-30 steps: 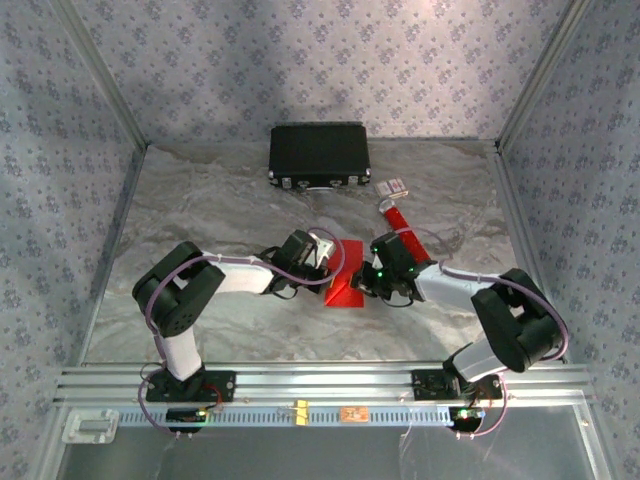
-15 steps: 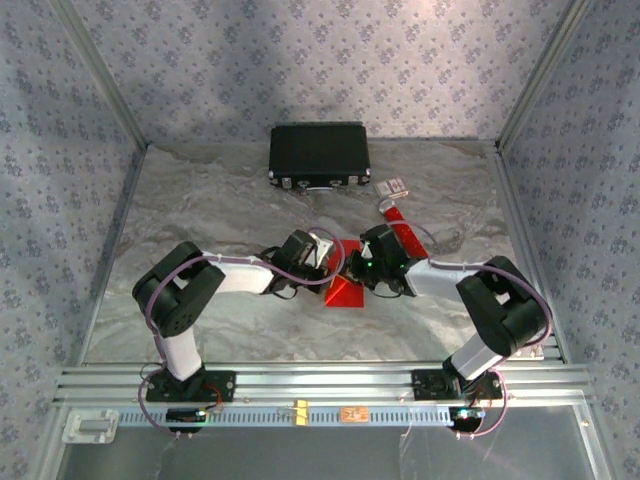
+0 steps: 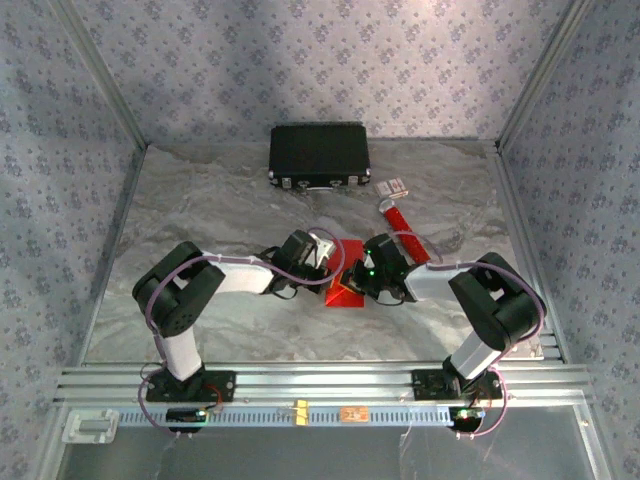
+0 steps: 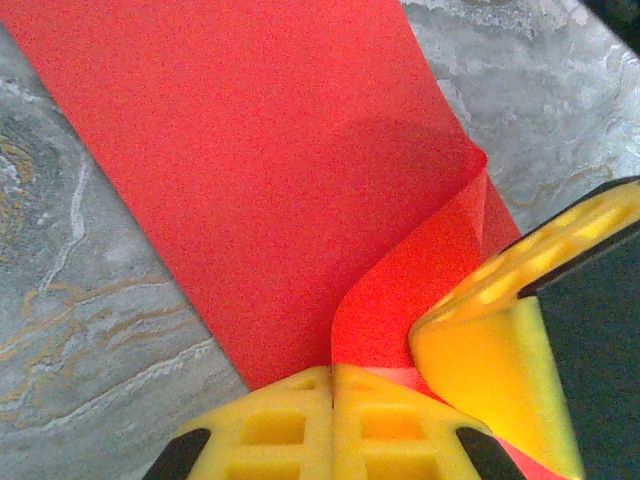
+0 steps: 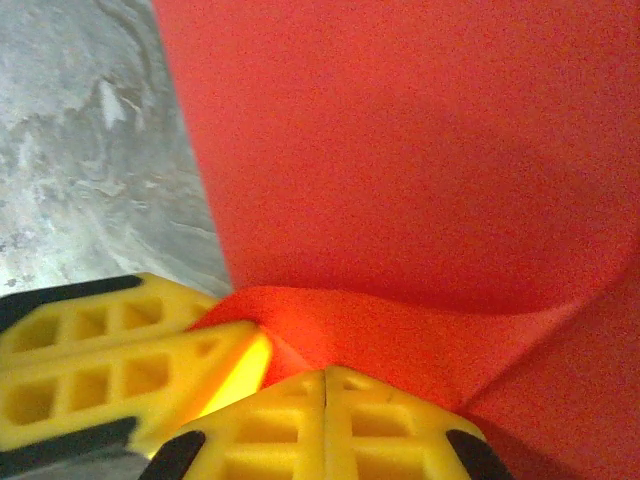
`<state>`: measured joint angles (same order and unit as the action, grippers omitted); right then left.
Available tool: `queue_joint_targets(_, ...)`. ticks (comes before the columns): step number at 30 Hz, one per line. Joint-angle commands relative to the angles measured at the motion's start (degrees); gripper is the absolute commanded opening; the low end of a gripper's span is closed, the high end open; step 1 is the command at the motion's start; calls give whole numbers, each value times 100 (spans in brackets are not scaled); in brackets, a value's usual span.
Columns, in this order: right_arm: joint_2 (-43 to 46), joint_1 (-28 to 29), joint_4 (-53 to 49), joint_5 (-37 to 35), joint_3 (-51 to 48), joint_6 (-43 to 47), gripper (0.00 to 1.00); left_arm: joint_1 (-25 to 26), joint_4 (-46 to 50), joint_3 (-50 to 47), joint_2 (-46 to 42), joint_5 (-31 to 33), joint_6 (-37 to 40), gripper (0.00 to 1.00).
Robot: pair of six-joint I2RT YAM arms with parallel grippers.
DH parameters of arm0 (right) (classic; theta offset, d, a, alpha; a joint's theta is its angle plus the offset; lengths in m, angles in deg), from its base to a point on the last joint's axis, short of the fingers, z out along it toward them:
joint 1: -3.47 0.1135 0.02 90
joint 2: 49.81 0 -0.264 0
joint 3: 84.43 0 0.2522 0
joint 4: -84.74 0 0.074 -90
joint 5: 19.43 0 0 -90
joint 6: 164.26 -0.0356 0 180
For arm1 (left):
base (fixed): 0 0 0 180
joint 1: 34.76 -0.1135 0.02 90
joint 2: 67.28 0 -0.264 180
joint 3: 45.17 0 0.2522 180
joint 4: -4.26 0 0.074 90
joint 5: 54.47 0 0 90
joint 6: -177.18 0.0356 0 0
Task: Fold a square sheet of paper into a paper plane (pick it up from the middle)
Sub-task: Fold the triangle a second time at the center of the table.
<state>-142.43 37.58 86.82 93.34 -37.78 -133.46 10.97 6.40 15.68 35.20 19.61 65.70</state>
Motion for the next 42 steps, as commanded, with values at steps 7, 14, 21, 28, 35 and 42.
queue_joint_targets(7, 22, -100, 8, 8, -43, -60, 1, -36, 318, 32, 100, -116, 91, 1)
queue_joint_targets(14, 253, -350, -438, 7, 339, 213, 2, -35, 401, 55, 98, -129, 100, 1)
queue_joint_targets(21, -52, -529, -481, -155, 197, 223, 2, -33, 447, 78, 115, -148, 108, 1)
queue_joint_targets(28, -130, -650, -569, -328, -28, 188, 2, -38, 529, 107, 115, -165, 135, 1)
queue_joint_targets(35, 212, -847, -288, 157, 120, 347, 4, -38, 590, 132, 115, -170, 152, 1)
queue_joint_targets(42, 73, -1011, -119, 189, -8, 322, 4, -34, 591, 145, 132, -191, 144, 1)
